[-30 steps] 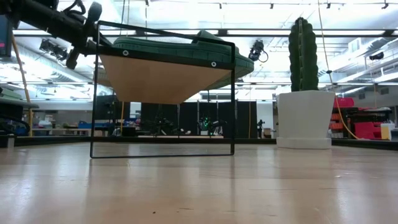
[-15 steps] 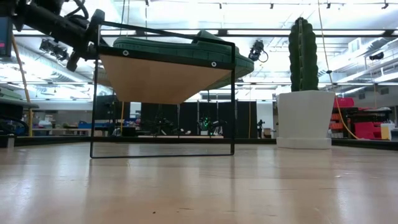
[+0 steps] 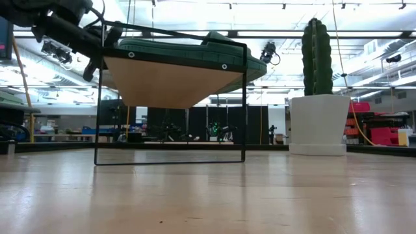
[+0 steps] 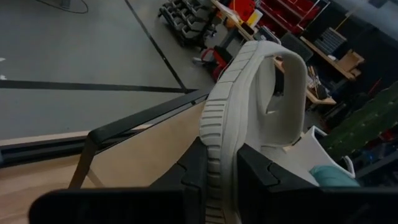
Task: Pick and place slides into the shelf
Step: Put the white slipper on the shelf
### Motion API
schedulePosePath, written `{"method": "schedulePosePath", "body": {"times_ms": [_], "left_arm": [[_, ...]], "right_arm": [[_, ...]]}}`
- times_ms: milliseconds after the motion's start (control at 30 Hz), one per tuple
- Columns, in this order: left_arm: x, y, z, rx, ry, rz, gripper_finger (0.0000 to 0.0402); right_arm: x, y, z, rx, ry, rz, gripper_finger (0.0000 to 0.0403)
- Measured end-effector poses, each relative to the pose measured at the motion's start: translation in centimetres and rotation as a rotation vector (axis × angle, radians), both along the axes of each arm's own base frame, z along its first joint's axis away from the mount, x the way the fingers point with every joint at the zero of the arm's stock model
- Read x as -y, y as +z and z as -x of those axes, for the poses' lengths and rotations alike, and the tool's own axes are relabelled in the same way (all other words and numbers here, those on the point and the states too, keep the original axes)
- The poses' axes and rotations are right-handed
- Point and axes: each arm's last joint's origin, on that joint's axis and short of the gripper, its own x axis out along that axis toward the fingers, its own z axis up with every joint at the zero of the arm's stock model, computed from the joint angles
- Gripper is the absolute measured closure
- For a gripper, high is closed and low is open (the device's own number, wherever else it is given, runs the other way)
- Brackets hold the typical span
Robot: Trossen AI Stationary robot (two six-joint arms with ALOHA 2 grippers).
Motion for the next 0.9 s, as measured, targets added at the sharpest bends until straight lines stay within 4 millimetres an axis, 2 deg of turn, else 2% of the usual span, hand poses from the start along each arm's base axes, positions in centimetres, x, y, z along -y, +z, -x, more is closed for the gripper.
{"method": "schedulePosePath", "body": {"times_ms": [367, 900], "left_arm": [[-0.5, -0.2, 0.0, -0.025, 0.025, -0.015, 0.0347], [-1.1, -1.1, 0.9, -0.101, 0.046, 0.042, 0.0349]], "right_arm": [[-0.8, 0.0, 0.2, 0.011, -0.006, 0.024, 0.02], [-0.8, 0.1, 0.2, 0.015, -0.014, 0.024, 0.0202]]}}
